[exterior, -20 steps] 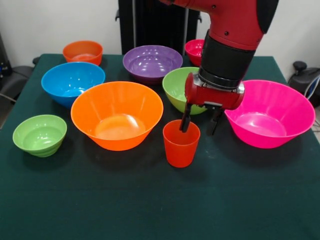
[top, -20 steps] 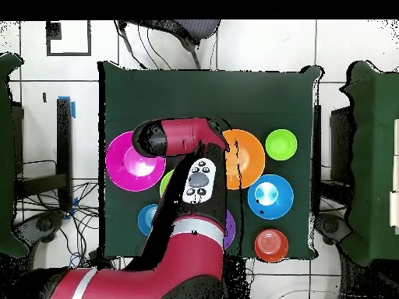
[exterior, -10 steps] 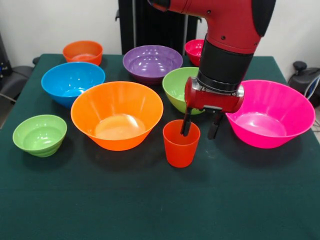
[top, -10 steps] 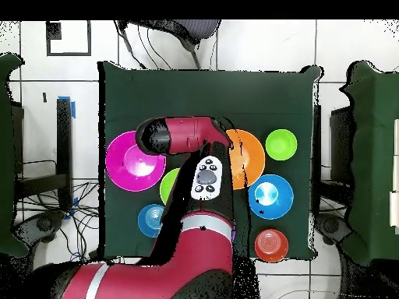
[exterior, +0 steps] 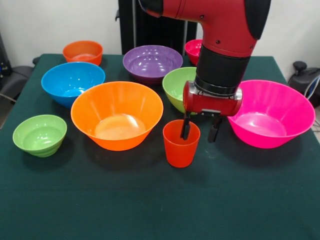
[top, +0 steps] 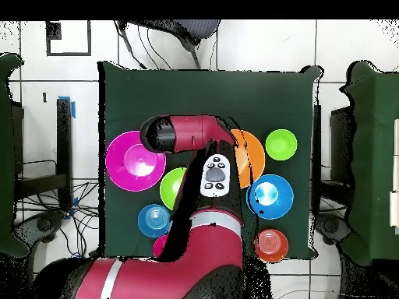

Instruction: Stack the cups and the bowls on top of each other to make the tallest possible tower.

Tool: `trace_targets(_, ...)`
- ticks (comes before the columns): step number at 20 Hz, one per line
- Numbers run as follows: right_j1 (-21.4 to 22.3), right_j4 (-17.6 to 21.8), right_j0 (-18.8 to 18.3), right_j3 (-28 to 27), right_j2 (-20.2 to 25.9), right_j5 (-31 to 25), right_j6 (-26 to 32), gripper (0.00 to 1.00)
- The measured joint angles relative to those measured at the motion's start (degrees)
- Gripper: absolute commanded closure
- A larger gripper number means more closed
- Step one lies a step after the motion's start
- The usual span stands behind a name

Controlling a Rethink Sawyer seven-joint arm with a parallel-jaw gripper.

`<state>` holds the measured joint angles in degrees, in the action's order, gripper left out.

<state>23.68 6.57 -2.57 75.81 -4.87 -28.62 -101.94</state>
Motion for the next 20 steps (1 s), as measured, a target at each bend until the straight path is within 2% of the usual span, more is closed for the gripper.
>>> trace_targets(9, -0.06, 0.00, -1.36, 0.00, 1.92, 0.01, 0.00, 0.00)
trace_targets(20, -0.34, 0.00, -1.40, 0.00, 2.09, 0.00, 0.00, 0.00)
